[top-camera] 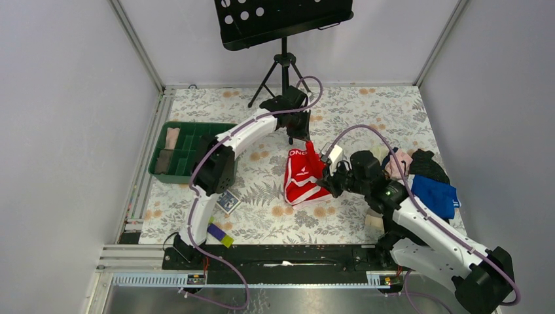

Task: Roll the underwear
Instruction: Flatten out the underwear at the center of the board.

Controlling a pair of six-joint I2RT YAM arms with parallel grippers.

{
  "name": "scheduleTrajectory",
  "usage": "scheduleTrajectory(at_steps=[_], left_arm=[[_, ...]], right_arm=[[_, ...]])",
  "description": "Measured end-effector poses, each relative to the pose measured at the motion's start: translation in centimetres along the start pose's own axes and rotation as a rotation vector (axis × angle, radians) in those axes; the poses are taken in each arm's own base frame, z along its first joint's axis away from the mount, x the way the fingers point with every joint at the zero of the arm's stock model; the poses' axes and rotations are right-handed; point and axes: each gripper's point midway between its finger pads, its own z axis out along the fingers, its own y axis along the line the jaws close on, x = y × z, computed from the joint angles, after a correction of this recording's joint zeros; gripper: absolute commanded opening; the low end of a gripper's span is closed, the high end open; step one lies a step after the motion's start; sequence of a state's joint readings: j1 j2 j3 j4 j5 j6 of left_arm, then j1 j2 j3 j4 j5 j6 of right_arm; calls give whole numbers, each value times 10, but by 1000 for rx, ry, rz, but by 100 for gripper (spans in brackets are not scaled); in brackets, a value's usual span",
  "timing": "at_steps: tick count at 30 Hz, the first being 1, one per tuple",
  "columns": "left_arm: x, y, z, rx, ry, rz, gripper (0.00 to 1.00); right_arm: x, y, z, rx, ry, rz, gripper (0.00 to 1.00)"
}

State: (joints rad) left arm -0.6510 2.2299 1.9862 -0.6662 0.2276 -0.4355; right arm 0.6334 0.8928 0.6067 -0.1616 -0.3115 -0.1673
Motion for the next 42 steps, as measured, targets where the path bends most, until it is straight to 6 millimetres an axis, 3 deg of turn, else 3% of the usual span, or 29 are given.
scheduleTrajectory(at_steps=[4,7,12,15,18,20,24,27,30,32,33,36,37,39,42], left_arm=[[-2,4,-10,12,0,-9,0],[-5,21,-34,7,-6,-34,0],[-22,64,-110,-32,-96,-83,0],[-31,73,-158,-52,-159,-52,0],[-34,61,-192,-45,-211,21,0],[-33,52,-205,-39,-223,57,0],[-47,21,-230,-5,-270,122,0],[-73,-13,-251,47,-357,168,0],[-96,-65,-266,123,-452,261,0],[-104,-110,-261,200,-498,338,0],[-100,-124,-256,225,-492,361,5],[-93,-164,-204,294,-452,414,39],[-91,-169,-184,302,-434,425,50],[-88,-180,-132,328,-392,435,61],[-65,-179,-47,339,-303,456,67]], right_arm=[[-27,7,-3,-53,-27,-12,0],[-59,13,1,-103,-57,-34,0],[-100,35,19,-195,-84,-98,0],[-124,57,33,-262,-106,-139,0],[-150,84,42,-327,-145,-176,0],[-167,100,42,-358,-181,-188,0],[-199,108,29,-362,-245,-177,0],[-222,105,9,-328,-297,-174,0],[-236,95,-30,-276,-361,-175,0],[-240,78,-60,-209,-418,-167,0],[-239,67,-74,-167,-448,-159,0],[-198,13,-99,44,-459,-101,4],[-175,-6,-103,129,-438,-75,21],[-132,-33,-103,252,-368,-28,47],[-74,-53,-103,356,-222,40,65]])
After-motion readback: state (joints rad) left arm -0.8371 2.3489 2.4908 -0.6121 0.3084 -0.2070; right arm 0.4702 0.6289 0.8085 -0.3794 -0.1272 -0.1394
